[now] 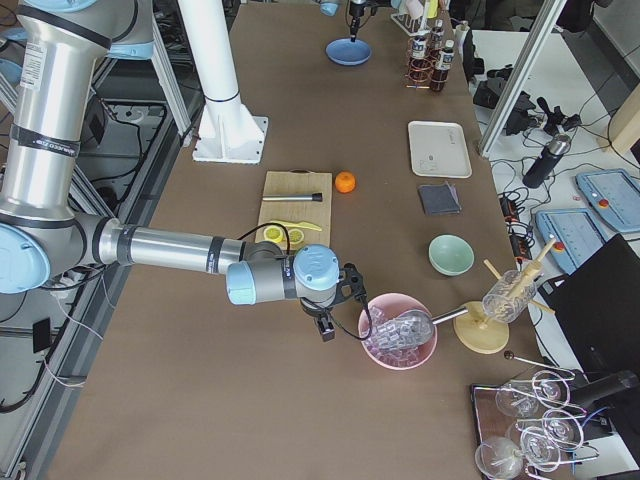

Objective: Pick orange to plate

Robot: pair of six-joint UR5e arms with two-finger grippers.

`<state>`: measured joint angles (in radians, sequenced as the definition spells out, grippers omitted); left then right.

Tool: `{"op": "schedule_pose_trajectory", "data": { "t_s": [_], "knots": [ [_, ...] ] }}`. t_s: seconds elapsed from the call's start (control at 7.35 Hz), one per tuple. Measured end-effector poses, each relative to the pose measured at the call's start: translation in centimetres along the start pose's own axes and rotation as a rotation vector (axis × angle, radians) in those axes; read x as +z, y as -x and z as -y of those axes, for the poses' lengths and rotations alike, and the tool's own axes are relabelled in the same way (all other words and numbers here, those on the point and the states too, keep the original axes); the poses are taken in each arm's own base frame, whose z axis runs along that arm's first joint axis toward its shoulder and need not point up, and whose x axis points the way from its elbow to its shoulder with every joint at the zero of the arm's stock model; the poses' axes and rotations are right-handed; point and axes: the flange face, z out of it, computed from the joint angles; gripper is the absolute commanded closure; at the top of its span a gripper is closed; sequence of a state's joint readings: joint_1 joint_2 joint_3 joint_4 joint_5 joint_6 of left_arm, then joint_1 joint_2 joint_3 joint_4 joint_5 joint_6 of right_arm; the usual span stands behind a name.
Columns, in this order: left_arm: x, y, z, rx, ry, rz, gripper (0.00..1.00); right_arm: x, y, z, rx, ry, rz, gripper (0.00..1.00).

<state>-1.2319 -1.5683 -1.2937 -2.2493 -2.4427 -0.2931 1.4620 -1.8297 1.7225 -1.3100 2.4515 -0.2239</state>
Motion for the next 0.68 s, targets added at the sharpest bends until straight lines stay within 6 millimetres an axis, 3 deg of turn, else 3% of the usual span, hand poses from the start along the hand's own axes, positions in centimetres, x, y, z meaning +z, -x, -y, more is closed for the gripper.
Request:
{"op": "schedule_pose_trajectory", "data": {
  "t_s": [0.14,0.27,0.54,0.68],
  "knots": [
    [-1.2,-1.8,0.9,-0.033,-0.026,-0.013,1.0,-0.3,0.5,0.8,-0.002,-0.009,-0.001,0.0],
    [-2.9,-5.1,2.4,-0.096,-0.067,-0.035,1.0,-0.7,1.6,2.6,0.007,-0.019,0.001,0.0],
    [-5.9,-14.1,3.7,-0.118,-0.133,-0.09,1.0,-0.6,7.2,7.7,0.063,-0.024,0.019,0.0],
    [-5.8,-18.9,3.8,-0.137,-0.142,-0.108,1.0,-0.3,11.0,10.1,0.099,-0.023,0.034,0.0]
  ]
}}
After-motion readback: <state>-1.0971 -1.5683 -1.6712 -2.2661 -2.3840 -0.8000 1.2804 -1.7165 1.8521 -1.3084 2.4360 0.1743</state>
